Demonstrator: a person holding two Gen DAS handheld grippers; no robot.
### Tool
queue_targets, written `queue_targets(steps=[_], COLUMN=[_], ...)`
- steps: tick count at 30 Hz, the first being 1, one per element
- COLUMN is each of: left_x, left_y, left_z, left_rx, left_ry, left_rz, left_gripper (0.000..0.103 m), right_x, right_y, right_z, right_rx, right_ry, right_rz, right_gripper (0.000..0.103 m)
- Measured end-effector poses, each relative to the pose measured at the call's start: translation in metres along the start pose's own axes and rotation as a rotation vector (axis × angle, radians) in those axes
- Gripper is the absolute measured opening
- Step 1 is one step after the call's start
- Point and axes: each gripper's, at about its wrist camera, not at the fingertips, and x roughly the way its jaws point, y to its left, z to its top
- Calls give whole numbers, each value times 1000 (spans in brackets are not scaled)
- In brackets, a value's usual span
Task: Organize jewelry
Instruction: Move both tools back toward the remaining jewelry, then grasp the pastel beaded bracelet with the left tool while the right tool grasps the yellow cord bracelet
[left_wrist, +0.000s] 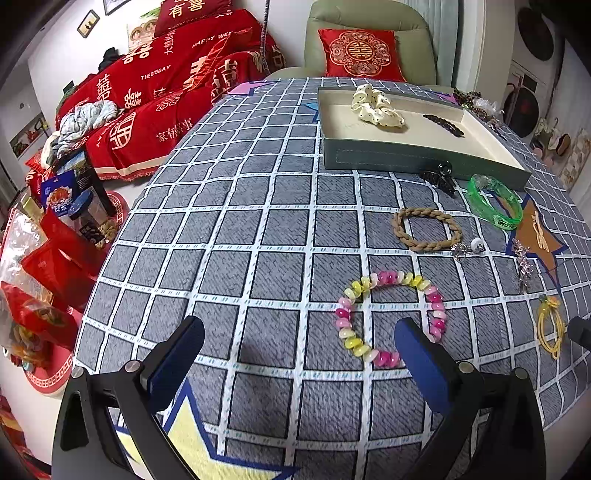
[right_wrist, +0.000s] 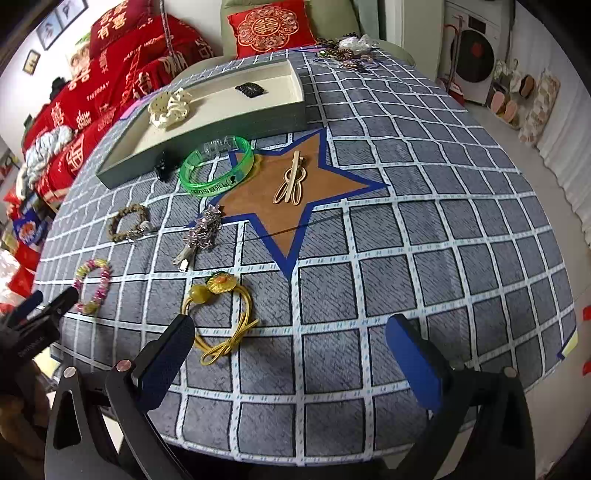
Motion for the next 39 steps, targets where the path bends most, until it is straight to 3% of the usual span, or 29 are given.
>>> queue_targets(steps=[5,12,15,17,23,24,26,30,39], left_x=[7,15,12,12,10,9,7,3,-5], left_y=[-6,-14,-17,-21,-28,-30,-32,-37,-28], left_z=[2,5,5,6,6,6,5,4,2], left_rx=[21,33,45,59,89,94,99,125,66], left_ry=[7,25,20,21,19,18,21,16,25], left_rz=[-4,-27,-55,-55,-92,-112,-143,-161,-241], left_gripper=[103,103,91,90,76,68,57,20,18], right_x=[10,15,17,17,15,15,15,15,6], right_y=[6,22,32,36,46,48,52,58,43], right_z=[1,6,6,6,6,6,6,5,4], right_rx=[-48,-139,-198,-218,-271,-279,-289,-302,-218], right_ry=[7,-14,-27,-31,-34,-34,-37,-35,-36], right_rz=[-36,-46,-60,-51,-25,-21,-16,-15,25], right_gripper=[93,87,81,75,57,54,34,13,10])
